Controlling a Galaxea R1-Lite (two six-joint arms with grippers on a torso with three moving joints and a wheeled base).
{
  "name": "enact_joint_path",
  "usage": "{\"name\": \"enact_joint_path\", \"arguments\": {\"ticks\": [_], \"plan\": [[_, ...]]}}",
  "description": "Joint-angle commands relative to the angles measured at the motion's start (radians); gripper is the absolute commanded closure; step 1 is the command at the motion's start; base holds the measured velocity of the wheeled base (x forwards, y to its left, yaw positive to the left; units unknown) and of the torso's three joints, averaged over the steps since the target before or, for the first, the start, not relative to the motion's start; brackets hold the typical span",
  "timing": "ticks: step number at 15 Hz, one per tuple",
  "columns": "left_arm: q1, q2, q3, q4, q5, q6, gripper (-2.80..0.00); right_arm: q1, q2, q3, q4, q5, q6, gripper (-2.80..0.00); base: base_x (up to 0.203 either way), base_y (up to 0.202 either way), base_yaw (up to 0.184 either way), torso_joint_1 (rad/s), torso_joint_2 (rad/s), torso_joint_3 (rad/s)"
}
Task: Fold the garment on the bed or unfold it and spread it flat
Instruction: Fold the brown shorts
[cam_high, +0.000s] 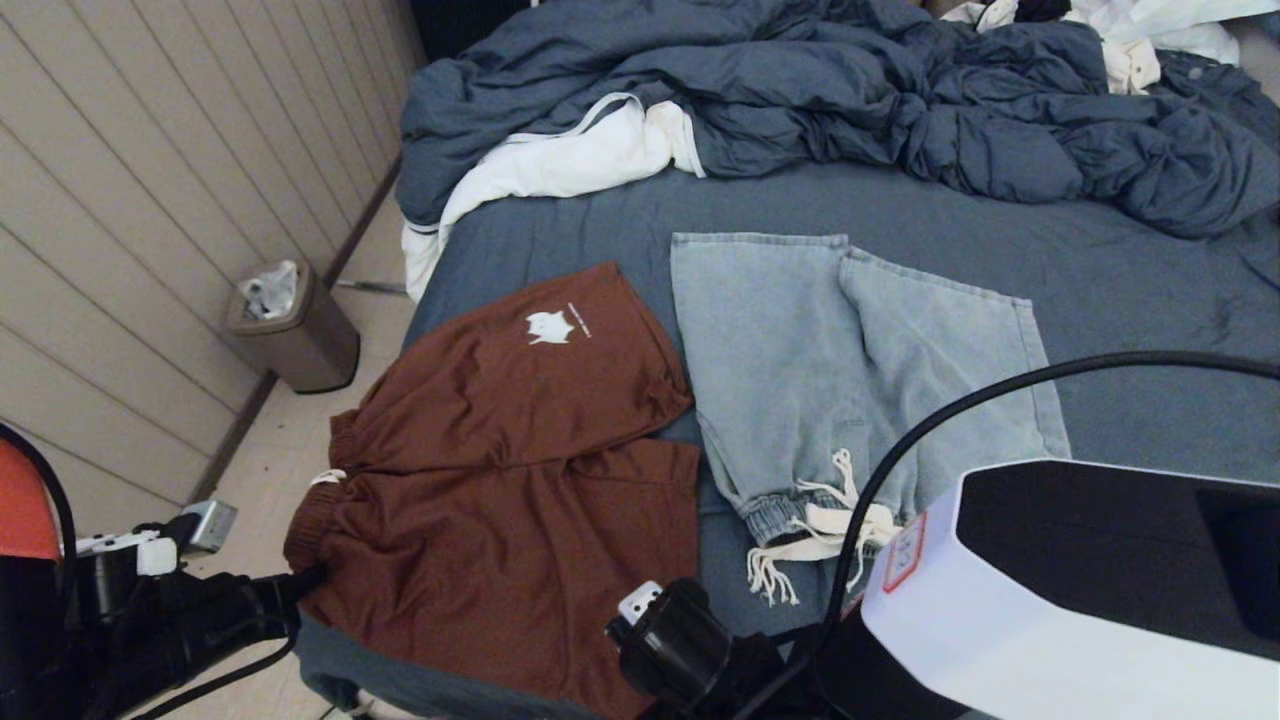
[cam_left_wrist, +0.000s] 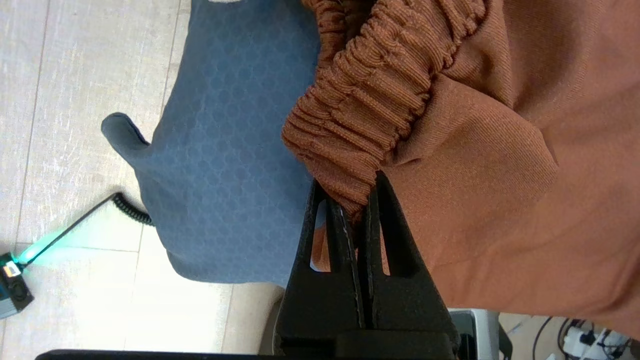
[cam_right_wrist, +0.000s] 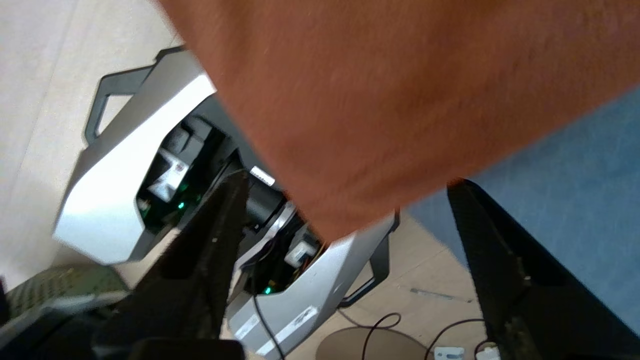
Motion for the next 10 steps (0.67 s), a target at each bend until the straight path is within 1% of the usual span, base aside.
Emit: {"name": "enact_joint_path", "arguments": {"ticks": [1,4,5,8,10], "plan": [[0.002,0.005,-0.009,-0.049,-0.002,-0.003,0.00,0.001,0.040,-0.024,-0.001,-0.008,0.000,-2.80,0.000,0.000,0.000,0.000,0.00,0.000],[0.002,0.007,-0.023,-0.049,0.022,-0.004,0.00,0.001,0.076,-0.065,0.000,-0.020,-0.008,-2.80,0.000,0.000,0.000,0.000,0.00,0.000],[0.002,0.007,-0.026,-0.049,0.022,-0.009,0.00,0.006,0.074,-0.069,0.001,-0.023,-0.009,0.00,0.000,0.000,0.000,0.000,0.00,0.000],[0.002,0.007,-0.029,-0.049,0.024,-0.018,0.00,0.005,0.093,-0.088,-0.004,-0.070,-0.009,0.00,0.000,0.000,0.000,0.000,0.00,0.000],[0.003,0.002,-0.026,-0.049,0.024,-0.020,0.00,0.005,0.093,-0.085,-0.010,-0.080,-0.006,0.00,0.000,0.000,0.000,0.000,0.00,0.000]]}}
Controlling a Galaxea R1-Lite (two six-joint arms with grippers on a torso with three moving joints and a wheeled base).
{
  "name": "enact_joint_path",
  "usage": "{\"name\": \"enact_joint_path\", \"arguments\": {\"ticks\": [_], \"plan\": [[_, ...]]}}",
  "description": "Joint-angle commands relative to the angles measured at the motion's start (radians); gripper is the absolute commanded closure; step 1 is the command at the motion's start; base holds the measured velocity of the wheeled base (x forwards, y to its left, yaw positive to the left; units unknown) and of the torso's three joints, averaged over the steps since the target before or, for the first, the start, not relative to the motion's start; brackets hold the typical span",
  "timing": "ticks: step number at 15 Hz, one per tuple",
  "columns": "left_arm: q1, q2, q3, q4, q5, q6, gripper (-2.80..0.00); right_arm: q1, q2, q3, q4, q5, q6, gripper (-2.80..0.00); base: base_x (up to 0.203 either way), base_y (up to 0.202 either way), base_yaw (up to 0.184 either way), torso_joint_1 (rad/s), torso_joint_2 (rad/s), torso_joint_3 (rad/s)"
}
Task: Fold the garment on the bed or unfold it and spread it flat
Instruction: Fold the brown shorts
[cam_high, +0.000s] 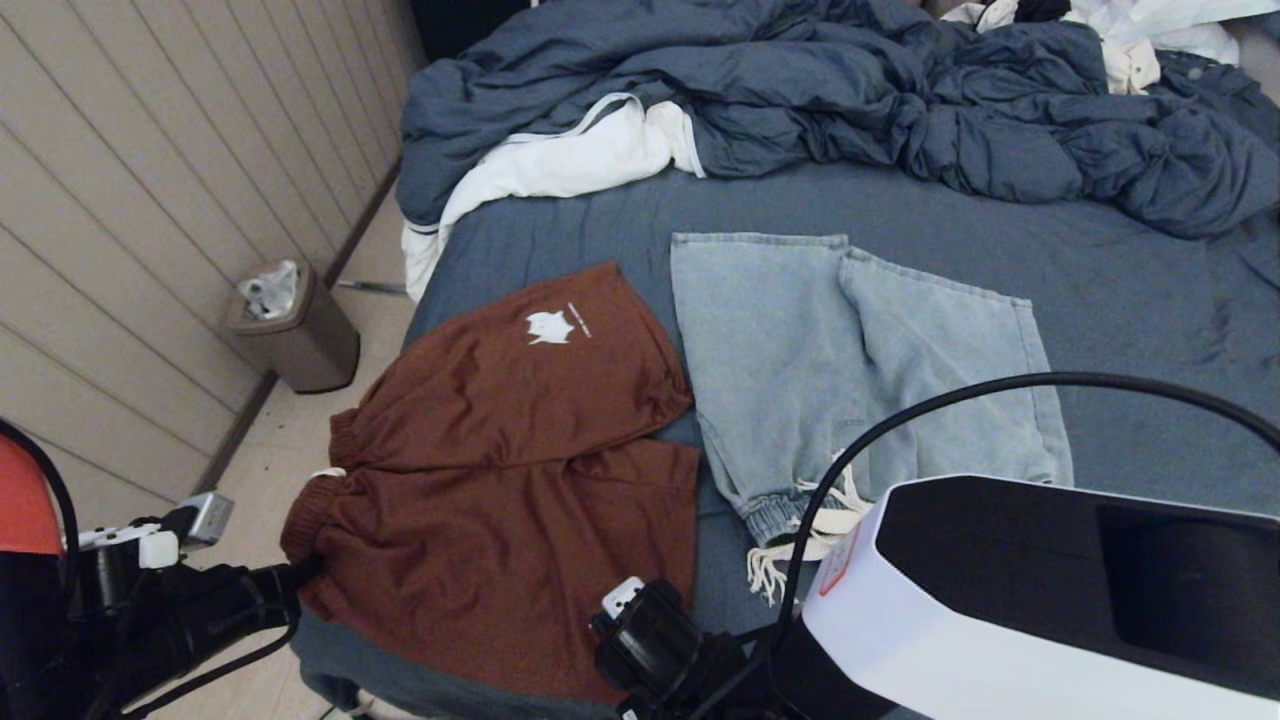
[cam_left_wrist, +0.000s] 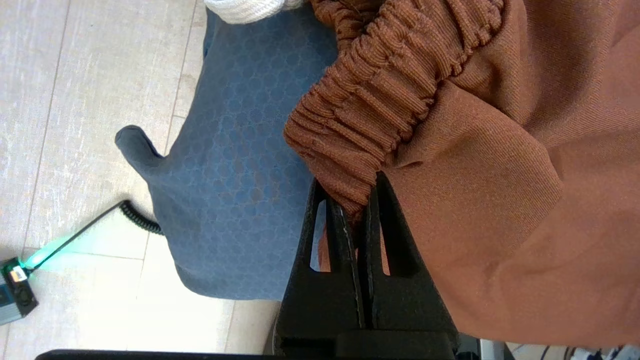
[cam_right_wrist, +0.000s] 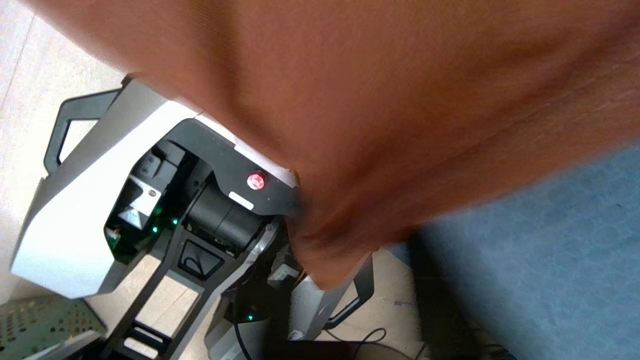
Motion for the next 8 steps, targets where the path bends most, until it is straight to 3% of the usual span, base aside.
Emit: {"name": "enact_joint_path", "arguments": {"ticks": [1,8], "plan": [[0.001,-0.007,0.004,-0.048,0.000,-0.001,0.00,0.000,0.002,0.003,-0.005,-0.001,0.002,0.00,0.000,0.000,0.000,0.000,0.00,0.000],[0.044,-0.071,0.056,-0.048,0.001,-0.002,0.00,-0.001,-0.091,0.028,-0.005,-0.002,0.007,0.00,0.000,0.000,0.000,0.000,0.00,0.000]]}}
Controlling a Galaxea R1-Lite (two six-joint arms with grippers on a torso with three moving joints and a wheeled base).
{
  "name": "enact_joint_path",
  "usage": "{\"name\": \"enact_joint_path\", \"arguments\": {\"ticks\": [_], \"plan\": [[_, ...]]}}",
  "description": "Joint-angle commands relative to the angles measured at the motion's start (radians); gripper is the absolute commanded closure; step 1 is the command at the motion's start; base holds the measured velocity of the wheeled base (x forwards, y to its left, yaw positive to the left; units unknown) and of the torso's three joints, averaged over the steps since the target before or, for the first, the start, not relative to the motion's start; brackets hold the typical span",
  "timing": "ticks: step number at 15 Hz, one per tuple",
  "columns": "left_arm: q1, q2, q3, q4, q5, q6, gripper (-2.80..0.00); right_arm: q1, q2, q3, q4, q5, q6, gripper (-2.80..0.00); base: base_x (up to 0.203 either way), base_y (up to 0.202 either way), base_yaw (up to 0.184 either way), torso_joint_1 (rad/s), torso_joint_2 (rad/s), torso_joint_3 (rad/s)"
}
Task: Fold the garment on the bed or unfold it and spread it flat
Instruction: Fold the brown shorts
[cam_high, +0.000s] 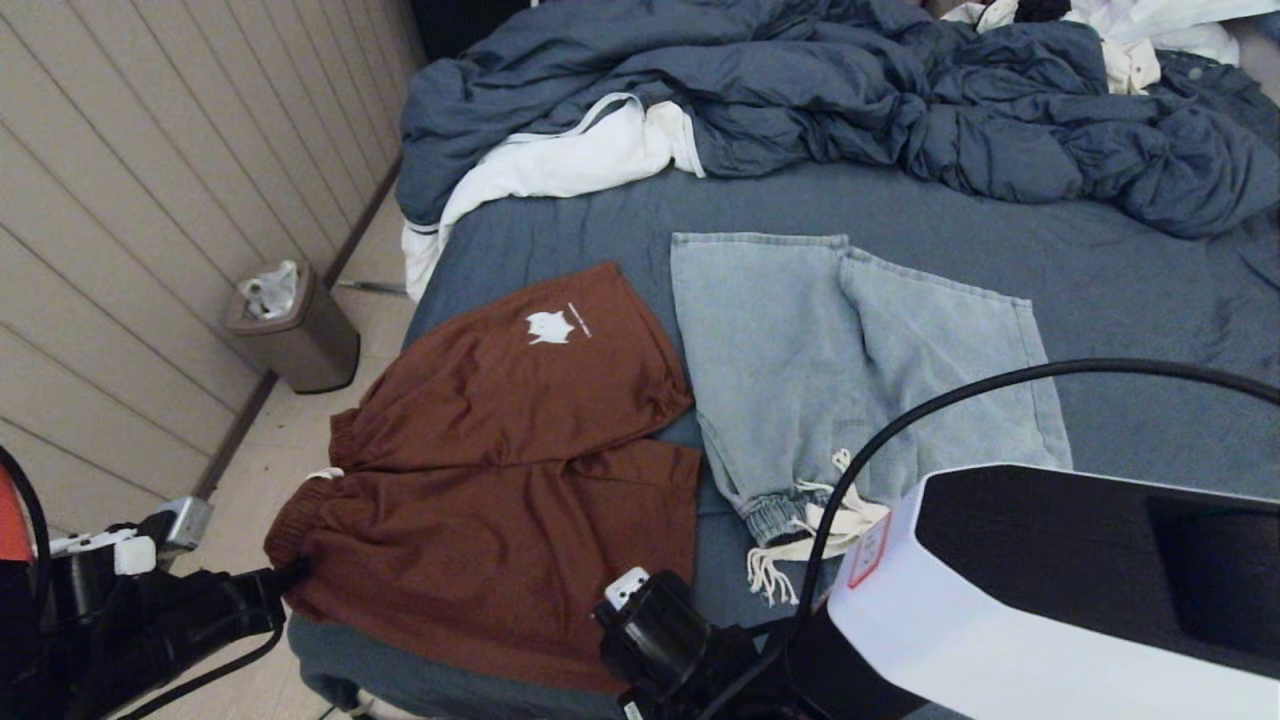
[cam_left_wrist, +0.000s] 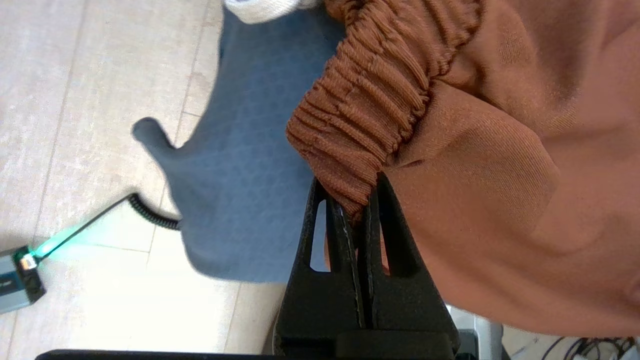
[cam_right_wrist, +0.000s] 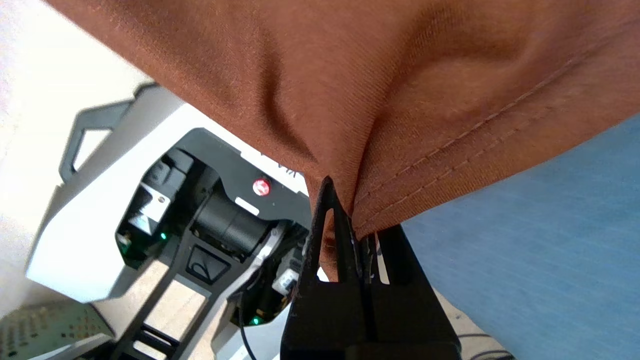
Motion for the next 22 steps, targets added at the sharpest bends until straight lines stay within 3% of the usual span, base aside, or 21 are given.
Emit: {"name": "enact_joint_path", "arguments": {"ticks": [1,5,12,16,22], "plan": [[0.021,-0.043,0.027,-0.048,-0.002,0.000,0.00,0.001,-0.067,0.016,-0.002,-0.001,0.001,0.00,0.000,0.000,0.000,0.000,0.00,0.000],[0.031,-0.057,0.099,-0.048,-0.007,0.004,0.00,0.003,-0.163,0.103,-0.002,0.003,0.001,0.00,0.000,0.000,0.000,0.000,0.00,0.000],[0.056,-0.063,0.099,-0.048,-0.033,0.046,0.00,0.065,-0.374,0.251,0.001,0.013,-0.003,0.00,0.000,0.000,0.000,0.000,0.00,0.000],[0.121,-0.086,0.099,-0.048,-0.120,0.111,0.00,0.091,-0.397,0.253,0.001,0.043,0.000,0.00,0.000,0.000,0.000,0.000,0.00,0.000],[0.135,-0.198,0.099,-0.048,-0.119,0.115,0.00,0.095,-0.433,0.246,0.006,0.042,-0.006,0.00,0.000,0.000,0.000,0.000,0.00,0.000]]}}
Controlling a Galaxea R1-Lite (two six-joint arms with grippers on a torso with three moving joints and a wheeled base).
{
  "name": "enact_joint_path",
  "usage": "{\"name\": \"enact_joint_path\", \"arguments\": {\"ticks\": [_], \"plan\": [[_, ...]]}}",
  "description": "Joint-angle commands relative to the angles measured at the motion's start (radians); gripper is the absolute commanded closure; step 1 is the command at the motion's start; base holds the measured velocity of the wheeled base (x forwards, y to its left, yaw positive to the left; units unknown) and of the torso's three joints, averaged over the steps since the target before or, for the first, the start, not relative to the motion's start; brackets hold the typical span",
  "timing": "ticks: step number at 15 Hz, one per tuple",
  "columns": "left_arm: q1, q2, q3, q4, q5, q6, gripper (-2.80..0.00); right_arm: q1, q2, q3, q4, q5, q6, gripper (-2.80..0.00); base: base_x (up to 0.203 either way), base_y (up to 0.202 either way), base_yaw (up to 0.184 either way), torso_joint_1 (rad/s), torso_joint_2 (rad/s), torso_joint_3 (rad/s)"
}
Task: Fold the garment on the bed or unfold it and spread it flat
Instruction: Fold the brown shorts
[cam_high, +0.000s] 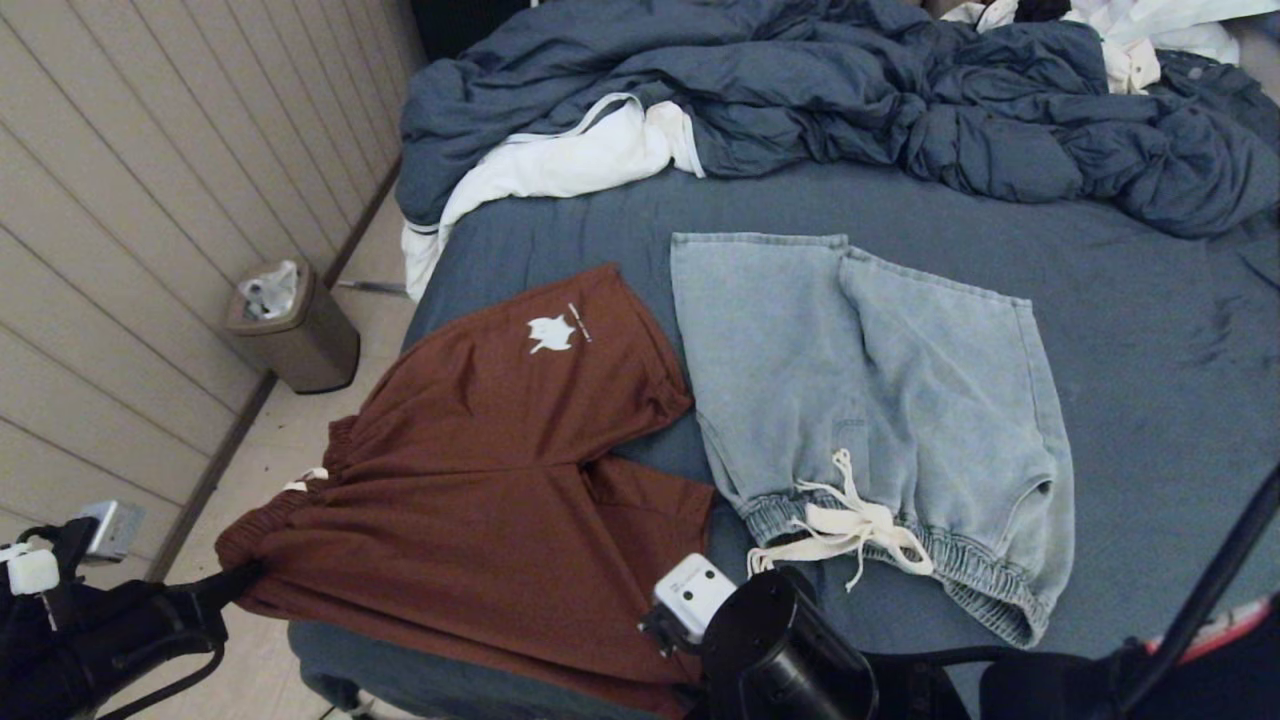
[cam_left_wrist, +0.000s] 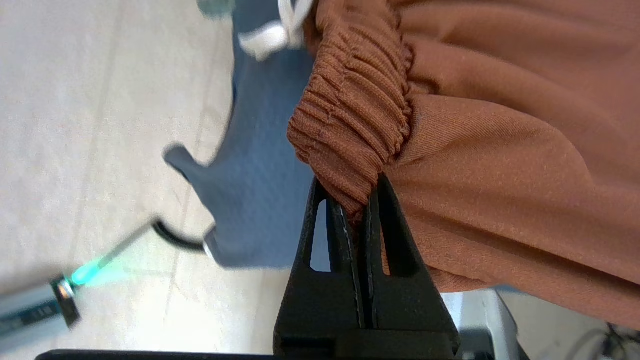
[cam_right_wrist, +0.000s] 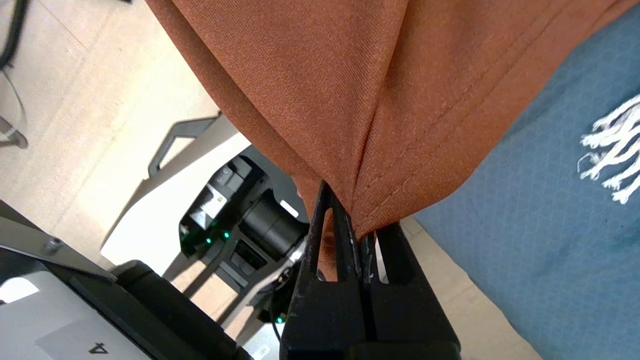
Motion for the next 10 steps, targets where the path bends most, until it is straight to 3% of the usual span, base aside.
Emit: {"name": "enact_joint_path", "arguments": {"ticks": [1,3,4,5,8,9,10], "plan": [[0.001,-0.059,0.000,-0.049,0.002,-0.002,0.00,0.001,-0.007,0.000,-0.003,-0.002,0.001,0.00,0.000,0.000,0.000,0.000,0.00,0.000],[0.002,-0.118,-0.022,-0.039,0.018,-0.005,0.00,0.001,-0.006,-0.002,-0.005,-0.002,0.001,0.00,0.000,0.000,0.000,0.000,0.00,0.000],[0.002,-0.168,-0.060,0.019,0.027,-0.006,0.00,0.001,-0.006,-0.007,-0.005,-0.002,0.001,0.00,0.000,0.000,0.000,0.000,0.00,0.000],[0.002,-0.238,-0.109,0.137,0.031,-0.008,0.00,0.001,-0.004,-0.014,-0.003,-0.002,0.001,0.00,0.000,0.000,0.000,0.000,0.00,0.000],[0.001,-0.430,-0.315,0.685,0.030,-0.007,0.00,-0.004,0.002,-0.026,-0.003,-0.002,0.001,0.00,0.000,0.000,0.000,0.000,0.00,0.000],[-0.002,-0.470,-0.365,0.788,0.029,-0.004,0.00,-0.005,-0.001,-0.027,-0.003,-0.002,0.001,0.00,0.000,0.000,0.000,0.000,0.00,0.000],[-0.012,-0.483,-0.378,0.821,0.030,0.000,0.00,-0.007,-0.008,-0.038,0.001,-0.003,0.001,0.00,0.000,0.000,0.000,0.000,0.00,0.000]]}}
